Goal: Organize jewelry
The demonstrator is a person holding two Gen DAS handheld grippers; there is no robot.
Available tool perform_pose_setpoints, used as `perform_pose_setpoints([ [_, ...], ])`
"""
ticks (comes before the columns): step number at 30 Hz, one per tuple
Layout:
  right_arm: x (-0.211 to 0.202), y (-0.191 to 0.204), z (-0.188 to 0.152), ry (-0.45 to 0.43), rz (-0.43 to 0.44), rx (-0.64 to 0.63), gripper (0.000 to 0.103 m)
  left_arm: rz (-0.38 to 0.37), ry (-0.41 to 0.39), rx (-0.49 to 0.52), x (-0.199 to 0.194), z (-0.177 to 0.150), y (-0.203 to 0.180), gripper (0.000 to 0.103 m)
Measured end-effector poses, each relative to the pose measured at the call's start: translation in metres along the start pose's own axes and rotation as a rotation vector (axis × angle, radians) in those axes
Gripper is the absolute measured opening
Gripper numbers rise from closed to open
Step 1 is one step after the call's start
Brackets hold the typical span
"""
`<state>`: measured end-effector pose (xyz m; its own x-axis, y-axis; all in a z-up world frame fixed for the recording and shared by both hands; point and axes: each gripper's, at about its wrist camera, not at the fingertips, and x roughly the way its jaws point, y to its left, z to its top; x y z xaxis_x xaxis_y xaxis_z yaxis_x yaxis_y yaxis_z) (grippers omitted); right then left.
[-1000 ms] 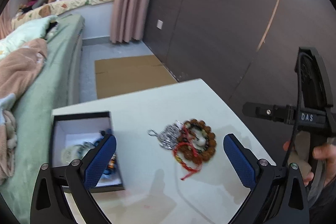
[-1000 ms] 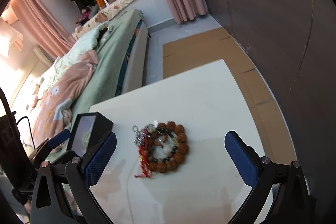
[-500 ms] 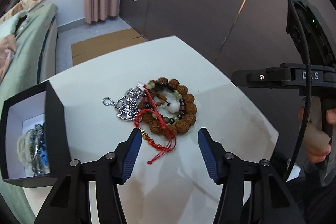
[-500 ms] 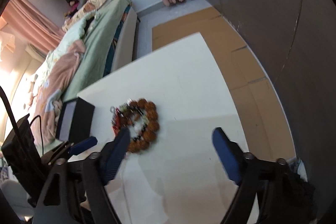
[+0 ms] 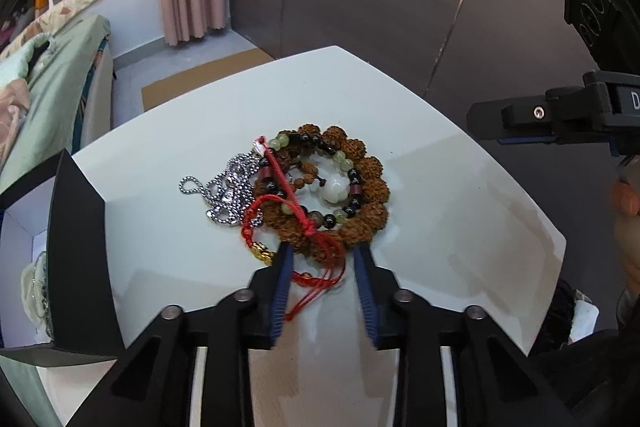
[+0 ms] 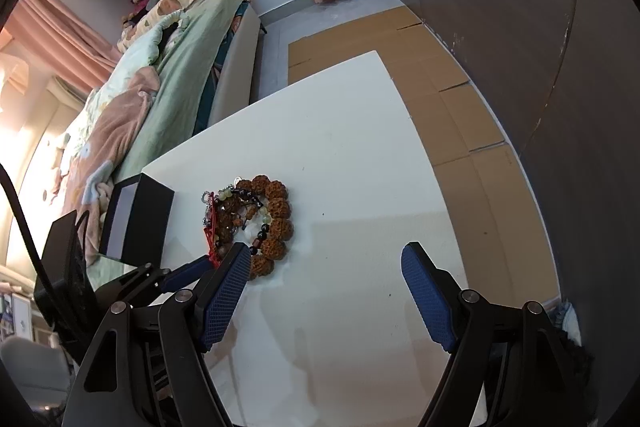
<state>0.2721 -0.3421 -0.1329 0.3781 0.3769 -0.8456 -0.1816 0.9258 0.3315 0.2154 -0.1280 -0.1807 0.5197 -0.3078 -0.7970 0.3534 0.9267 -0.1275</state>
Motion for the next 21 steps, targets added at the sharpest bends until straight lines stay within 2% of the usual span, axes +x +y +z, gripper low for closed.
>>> perform_pose_setpoints([
  [1, 0.002, 0.001, 0.000, 0.003, 0.003, 0.002, 0.079, -0.022, 0.007, -0.007, 0.001, 0.001, 0.002, 0.010],
  [4, 0.005, 0.005, 0.001, -0.001, 0.013, 0.014, 0.079, -0.049, 0.002, -0.046, -0.004, 0.003, 0.008, 0.001],
  [9, 0.010, 0.014, 0.003, -0.002, 0.076, 0.036, 0.067, -0.054, -0.048, -0.061, -0.023, 0.009, 0.014, 0.001],
  [16, 0.023, 0.033, 0.010, 0.007, 0.155, 0.049, 0.062, -0.065, -0.102, -0.102, -0.043, 0.018, 0.031, 0.001],
  [19, 0.033, 0.041, 0.012, 0.025, 0.186, 0.057, 0.055, -0.063, -0.122, -0.130, -0.052, 0.021, 0.043, 0.001],
  [21, 0.042, 0.049, 0.013, 0.040, 0.198, 0.062, 0.045, -0.062, -0.135, -0.152, -0.058, 0.022, 0.051, 0.001],
])
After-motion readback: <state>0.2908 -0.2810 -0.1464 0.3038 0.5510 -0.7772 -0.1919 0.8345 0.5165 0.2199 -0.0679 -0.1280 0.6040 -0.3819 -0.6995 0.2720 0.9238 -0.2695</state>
